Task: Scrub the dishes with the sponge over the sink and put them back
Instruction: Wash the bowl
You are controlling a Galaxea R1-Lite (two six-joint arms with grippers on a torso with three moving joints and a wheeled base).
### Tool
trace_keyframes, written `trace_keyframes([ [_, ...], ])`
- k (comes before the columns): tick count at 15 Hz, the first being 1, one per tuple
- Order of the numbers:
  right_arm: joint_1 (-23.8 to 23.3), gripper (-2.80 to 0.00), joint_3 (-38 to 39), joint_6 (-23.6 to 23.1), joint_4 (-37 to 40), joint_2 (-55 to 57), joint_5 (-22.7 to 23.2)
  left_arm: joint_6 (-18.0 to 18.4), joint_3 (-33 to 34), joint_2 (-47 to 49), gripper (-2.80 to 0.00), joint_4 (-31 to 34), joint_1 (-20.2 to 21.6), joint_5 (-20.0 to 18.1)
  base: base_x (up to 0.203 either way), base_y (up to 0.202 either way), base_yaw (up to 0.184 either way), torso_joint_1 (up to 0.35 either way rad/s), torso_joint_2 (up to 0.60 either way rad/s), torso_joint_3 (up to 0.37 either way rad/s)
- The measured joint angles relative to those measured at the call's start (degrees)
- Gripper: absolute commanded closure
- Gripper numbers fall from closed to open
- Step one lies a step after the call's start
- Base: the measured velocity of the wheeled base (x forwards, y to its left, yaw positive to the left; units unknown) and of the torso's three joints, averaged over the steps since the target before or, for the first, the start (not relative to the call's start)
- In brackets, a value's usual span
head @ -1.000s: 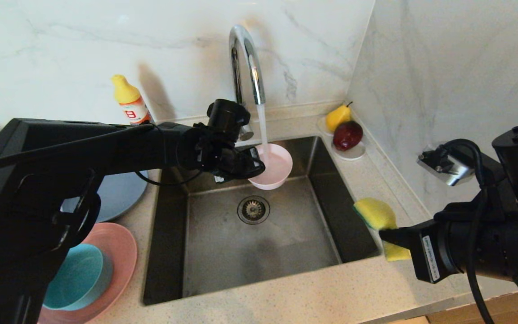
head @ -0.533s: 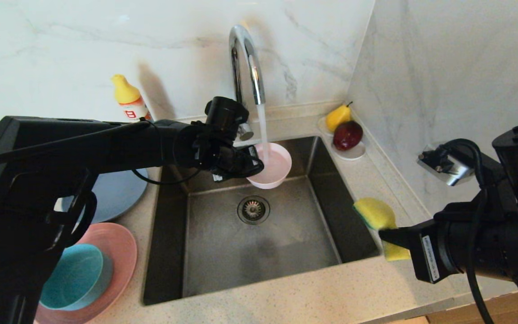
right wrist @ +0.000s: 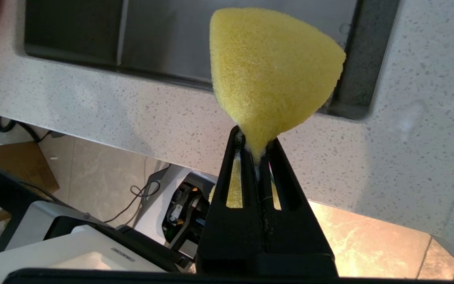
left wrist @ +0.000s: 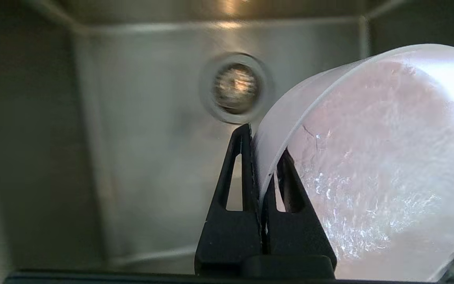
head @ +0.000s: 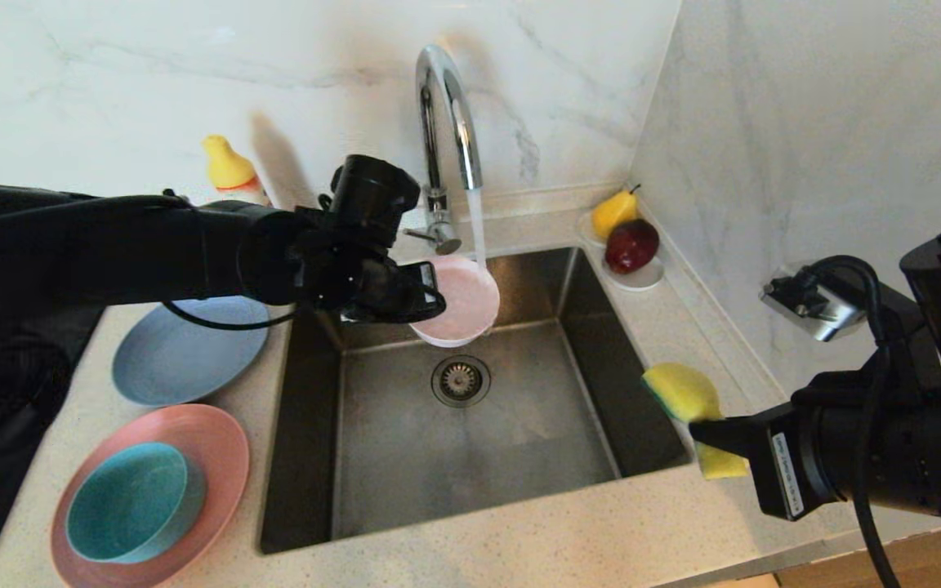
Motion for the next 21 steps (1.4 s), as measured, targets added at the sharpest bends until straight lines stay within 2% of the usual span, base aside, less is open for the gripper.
trace_keyframes([
  [2, 0.00, 0.00, 0.27, 0.00, 0.05, -0.02, 0.00, 3.88, 6.04, -3.98, 0.00, -4.04, 0.35, 2.58, 0.000, 0.000, 0.000, 0.000, 0.00, 0.000],
  [4, 0.00, 0.00, 0.53, 0.08, 0.07, -0.02, 0.00, 8.44, 13.87, -8.07, 0.00, -10.86, 0.71, 3.66, 0.000, 0.000, 0.000, 0.000, 0.00, 0.000],
  [8, 0.00, 0.00, 1.01, 0.11, -0.23, 0.38, 0.00, 19.83, 30.23, -15.75, 0.00, -32.06, 1.21, 4.88, 0.000, 0.000, 0.000, 0.000, 0.00, 0.000],
  [10, 0.02, 0.00, 1.12, 0.18, -0.24, 0.83, 0.06, 24.65, 36.29, -18.63, 0.00, -42.92, 1.29, 4.85, 0.000, 0.000, 0.000, 0.000, 0.00, 0.000],
  [13, 0.09, 0.00, 1.16, 0.18, -0.17, 1.02, 0.11, 26.24, 41.02, -21.13, 0.00, -56.59, 1.32, 4.68, 0.000, 0.000, 0.000, 0.000, 0.00, 0.000],
  [15, 0.09, 0.00, 1.21, 0.24, -0.04, 1.46, 0.11, 27.27, 43.47, -22.53, 0.00, -63.53, 1.34, 4.38, 0.000, 0.000, 0.000, 0.000, 0.00, 0.000],
  [19, 0.27, 0.00, 1.32, 0.36, 0.07, 2.44, 0.40, 31.59, 45.89, -24.57, 0.00, -74.57, 1.32, 4.28, 0.000, 0.000, 0.000, 0.000, 0.00, 0.000],
  [21, 0.33, 0.00, 1.40, 0.29, 0.11, 2.75, 0.44, 32.91, 46.30, -25.54, 0.00, -77.69, 1.29, 3.76, 0.000, 0.000, 0.000, 0.000, 0.00, 0.000],
])
